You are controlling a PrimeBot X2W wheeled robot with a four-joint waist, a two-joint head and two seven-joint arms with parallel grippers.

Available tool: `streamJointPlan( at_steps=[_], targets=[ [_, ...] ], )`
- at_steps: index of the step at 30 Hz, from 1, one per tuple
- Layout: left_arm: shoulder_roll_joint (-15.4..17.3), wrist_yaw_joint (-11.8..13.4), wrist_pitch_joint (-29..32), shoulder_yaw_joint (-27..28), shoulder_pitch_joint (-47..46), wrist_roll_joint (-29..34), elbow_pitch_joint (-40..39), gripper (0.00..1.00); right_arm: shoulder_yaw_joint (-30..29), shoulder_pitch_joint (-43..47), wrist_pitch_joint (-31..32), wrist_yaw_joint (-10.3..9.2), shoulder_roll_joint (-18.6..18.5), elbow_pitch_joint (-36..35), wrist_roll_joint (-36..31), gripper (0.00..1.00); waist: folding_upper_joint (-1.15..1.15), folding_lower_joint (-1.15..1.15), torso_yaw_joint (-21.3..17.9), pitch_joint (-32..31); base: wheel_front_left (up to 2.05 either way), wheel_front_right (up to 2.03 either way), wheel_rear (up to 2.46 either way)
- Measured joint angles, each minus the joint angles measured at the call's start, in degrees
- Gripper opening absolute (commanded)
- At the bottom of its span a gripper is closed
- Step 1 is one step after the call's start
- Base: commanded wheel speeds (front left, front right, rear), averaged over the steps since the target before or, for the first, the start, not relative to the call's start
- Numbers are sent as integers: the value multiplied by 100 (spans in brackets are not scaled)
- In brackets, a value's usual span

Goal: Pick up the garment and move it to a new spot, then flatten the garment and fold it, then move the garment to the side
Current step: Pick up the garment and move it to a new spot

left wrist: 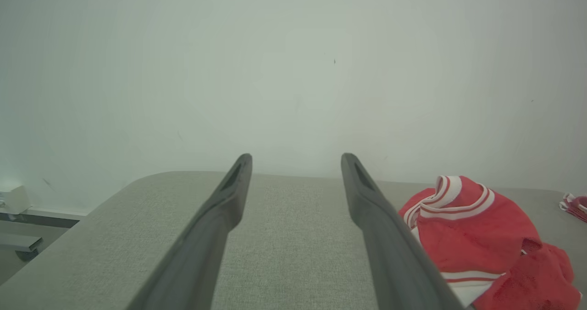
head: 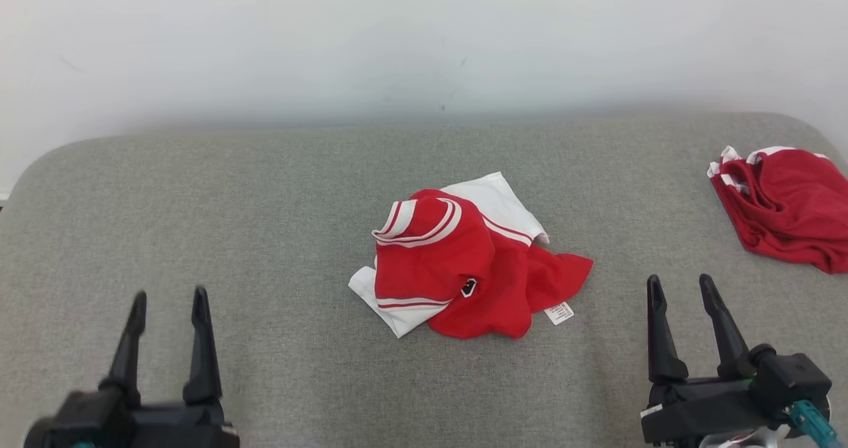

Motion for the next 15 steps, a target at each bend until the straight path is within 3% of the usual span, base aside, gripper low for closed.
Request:
streamJointPlan(
  at_steps=[15],
  targets=[
    [-645,-556,0,620,777,488,83,100,152,266,0,0,2,136,112,100,0,1,86,-238,0,0,0]
  ],
)
